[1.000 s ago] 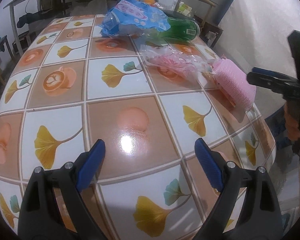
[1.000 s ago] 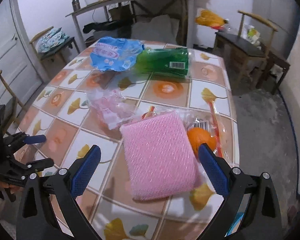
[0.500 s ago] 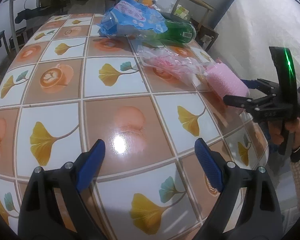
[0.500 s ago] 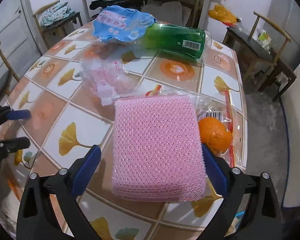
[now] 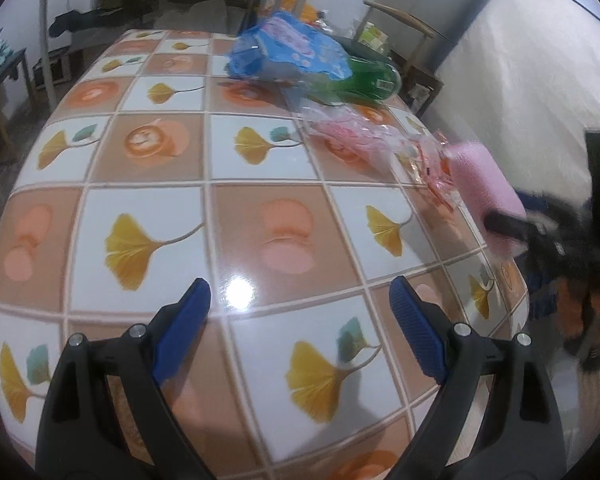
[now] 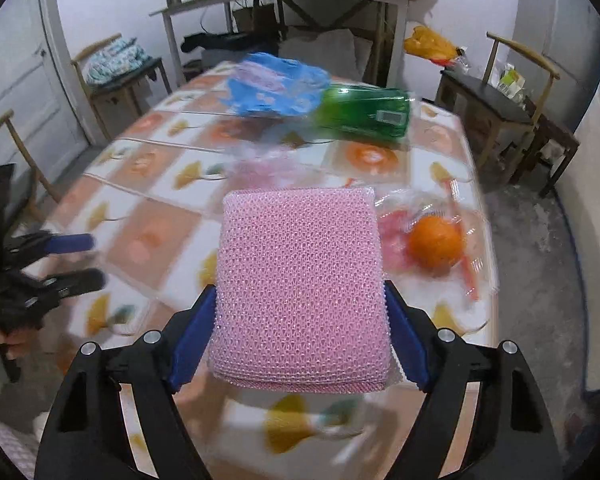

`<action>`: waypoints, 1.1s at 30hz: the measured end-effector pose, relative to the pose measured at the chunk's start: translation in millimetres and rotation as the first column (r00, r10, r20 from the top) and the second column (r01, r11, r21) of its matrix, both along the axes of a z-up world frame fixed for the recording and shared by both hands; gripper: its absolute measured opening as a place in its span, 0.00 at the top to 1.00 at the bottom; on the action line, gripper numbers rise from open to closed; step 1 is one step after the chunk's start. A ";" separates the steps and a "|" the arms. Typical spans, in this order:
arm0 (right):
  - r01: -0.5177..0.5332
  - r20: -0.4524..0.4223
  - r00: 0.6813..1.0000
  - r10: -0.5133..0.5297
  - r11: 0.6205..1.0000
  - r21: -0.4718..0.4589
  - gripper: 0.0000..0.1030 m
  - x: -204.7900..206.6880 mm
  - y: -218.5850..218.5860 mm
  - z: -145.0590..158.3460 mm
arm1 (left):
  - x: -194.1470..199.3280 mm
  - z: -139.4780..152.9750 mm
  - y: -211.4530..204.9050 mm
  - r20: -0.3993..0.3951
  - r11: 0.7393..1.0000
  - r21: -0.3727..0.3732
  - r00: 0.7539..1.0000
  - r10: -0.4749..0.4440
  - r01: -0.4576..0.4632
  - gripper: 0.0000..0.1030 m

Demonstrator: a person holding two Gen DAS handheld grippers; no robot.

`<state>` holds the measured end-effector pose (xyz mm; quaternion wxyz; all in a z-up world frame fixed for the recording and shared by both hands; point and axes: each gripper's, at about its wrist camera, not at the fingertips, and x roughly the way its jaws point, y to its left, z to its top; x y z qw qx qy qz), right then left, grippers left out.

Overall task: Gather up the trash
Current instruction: 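Set the pink pad down near the left tool and reach the clear plastic bag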

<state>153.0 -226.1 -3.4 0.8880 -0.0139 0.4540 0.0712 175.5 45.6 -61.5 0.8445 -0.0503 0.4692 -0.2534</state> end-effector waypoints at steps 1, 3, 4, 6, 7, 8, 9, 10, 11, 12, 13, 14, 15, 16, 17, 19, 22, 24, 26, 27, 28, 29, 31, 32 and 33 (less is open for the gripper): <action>0.005 -0.004 1.000 -0.005 1.000 0.023 0.24 -4.6 5.9 -2.2 | -0.4 0.6 4.0 -0.004 1.000 -0.001 1.000 0.008 -0.008 0.16; 0.019 -0.021 1.000 -0.017 0.996 0.085 0.24 -11.3 19.6 -11.3 | -1.6 2.0 10.4 -0.006 1.000 0.002 1.000 0.017 -0.017 0.16; 0.024 -0.025 0.999 -0.021 0.994 0.110 0.24 -13.1 25.7 -15.5 | -2.1 3.3 14.7 -0.008 1.000 0.006 1.000 0.024 -0.024 0.16; 0.042 -0.039 0.999 -0.035 0.984 0.172 0.23 -13.4 39.3 -27.1 | -3.2 6.1 21.8 -0.009 0.999 0.010 0.999 0.032 -0.032 0.16; 0.041 -0.051 0.998 -0.032 0.980 0.196 0.23 -12.1 45.8 -32.7 | -3.8 7.3 24.7 -0.008 0.999 0.010 0.999 0.034 -0.034 0.16; 0.036 -0.072 0.997 -0.021 0.975 0.219 0.22 -9.5 53.7 -39.8 | -4.0 8.6 26.7 -0.006 0.999 0.011 0.999 0.036 -0.036 0.16; 0.026 -0.087 0.996 -0.007 0.974 0.226 0.22 -8.5 59.3 -43.6 | -4.1 10.1 29.2 -0.003 0.999 0.011 0.999 0.039 -0.039 0.16; 0.005 -0.105 0.994 0.020 0.973 0.230 0.21 -7.5 65.5 -47.4 | -4.0 11.8 32.3 0.002 0.999 0.011 0.999 0.046 -0.046 0.16; -0.032 -0.128 0.990 0.064 0.972 0.234 0.20 -6.4 72.0 -50.3 | -3.8 12.2 34.2 0.005 0.999 0.009 0.999 0.051 -0.051 0.16; -0.062 -0.142 0.985 0.099 0.968 0.244 0.19 -6.9 75.6 -50.7 | -3.0 12.0 35.6 0.004 0.998 0.007 0.998 0.056 -0.056 0.16; -0.084 -0.145 0.982 0.124 0.962 0.259 0.18 -7.8 77.2 -50.0 | -2.6 10.8 37.4 -0.002 0.998 0.002 0.998 0.061 -0.061 0.16; -0.097 -0.145 0.979 0.141 0.956 0.276 0.14 -9.4 77.2 -48.8 | -2.3 9.4 38.5 -0.007 0.998 -0.002 0.998 0.063 -0.063 0.16; -0.106 -0.142 0.978 0.154 0.948 0.300 0.12 -11.0 74.6 -45.5 | -1.0 7.0 39.1 -0.018 0.998 -0.009 0.998 0.067 -0.067 0.16; -0.110 -0.138 0.977 0.161 0.941 0.319 0.12 -12.3 72.0 -42.9 | 0.0 4.8 39.1 -0.028 0.997 -0.016 0.997 0.069 -0.069 0.16; -0.111 -0.134 0.977 0.165 0.934 0.339 0.12 -13.0 68.3 -40.5 | 1.1 2.8 38.7 -0.036 0.997 -0.021 0.997 0.068 -0.068 0.16; -0.104 -0.118 0.980 0.161 0.915 0.389 0.12 -13.4 56.1 -33.4 | 3.5 -0.8 36.8 -0.047 0.998 -0.021 0.997 0.063 -0.064 0.16; -0.075 -0.070 0.990 0.118 0.893 0.444 0.12 -7.9 32.1 -18.1 | 6.1 -3.0 34.1 -0.047 0.999 -0.014 0.998 0.051 -0.052 0.16; -0.049 -0.028 0.997 0.068 0.898 0.438 0.12 2.8 16.5 -5.4 | 7.9 -3.4 33.7 -0.044 0.999 -0.008 0.998 0.047 -0.048 0.16; -0.030 0.010 1.000 0.028 0.932 0.361 0.12 21.9 9.8 7.9 | 9.9 -4.0 33.0 -0.043 0.999 -0.004 0.998 0.046 -0.046 0.16; -0.030 0.024 0.999 0.023 0.946 0.322 0.12 31.5 9.1 12.3 | 11.2 -4.6 32.7 -0.044 0.999 -0.001 0.998 0.046 -0.046 0.16; -0.031 0.036 0.999 0.022 0.958 0.286 0.12 40.8 10.0 15.5 | 11.8 -4.7 32.7 -0.046 0.999 -0.001 0.998 0.045 -0.045 0.16; -0.045 0.045 0.998 0.035 0.969 0.243 0.12 56.1 12.8 18.7 | 12.1 -4.9 32.4 -0.048 0.999 0.000 0.998 0.041 -0.042 0.16; -0.071 0.040 0.997 0.064 0.975 0.210 0.12 77.8 17.2 18.6 | 11.6 -5.0 31.6 -0.052 1.000 0.001 0.998 0.032 -0.031 0.16; -0.085 0.025 0.996 0.082 0.977 0.196 0.12 93.7 20.4 16.4 | 11.9 -5.4 31.5 -0.054 1.000 0.001 0.998 0.028 -0.028 0.16; -0.090 0.016 0.996 0.088 0.978 0.187 0.12 104.1 20.3 14.7 | 11.5 -5.6 30.9 -0.057 1.000 0.001 0.998 0.022 -0.022 0.16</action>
